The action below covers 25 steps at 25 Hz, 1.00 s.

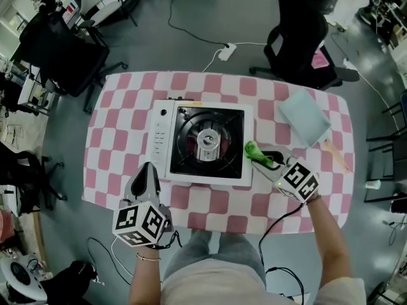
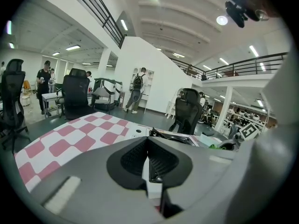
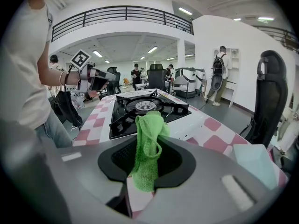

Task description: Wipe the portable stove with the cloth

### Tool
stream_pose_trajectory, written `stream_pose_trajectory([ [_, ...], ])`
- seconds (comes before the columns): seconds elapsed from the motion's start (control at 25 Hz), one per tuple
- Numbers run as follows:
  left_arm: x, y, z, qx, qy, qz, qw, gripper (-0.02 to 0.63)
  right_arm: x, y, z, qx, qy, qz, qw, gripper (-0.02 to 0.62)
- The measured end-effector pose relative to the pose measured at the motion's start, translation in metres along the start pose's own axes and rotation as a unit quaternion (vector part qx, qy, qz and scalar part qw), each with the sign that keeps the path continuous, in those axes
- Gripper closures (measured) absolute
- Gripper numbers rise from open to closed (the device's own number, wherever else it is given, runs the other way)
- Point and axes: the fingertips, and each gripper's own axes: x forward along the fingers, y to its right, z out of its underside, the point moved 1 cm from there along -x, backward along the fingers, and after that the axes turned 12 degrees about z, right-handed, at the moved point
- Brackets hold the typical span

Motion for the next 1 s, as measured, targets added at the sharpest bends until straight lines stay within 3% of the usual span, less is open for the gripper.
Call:
stream_pose_trajectory([
  [1.0, -0.003, 0.006, 0.005, 0.002, -0.007, 0.045, 0.999, 0.606, -0.021, -0.044, 0.012, 0.005, -0.023, 0.016, 1.0, 0.497],
])
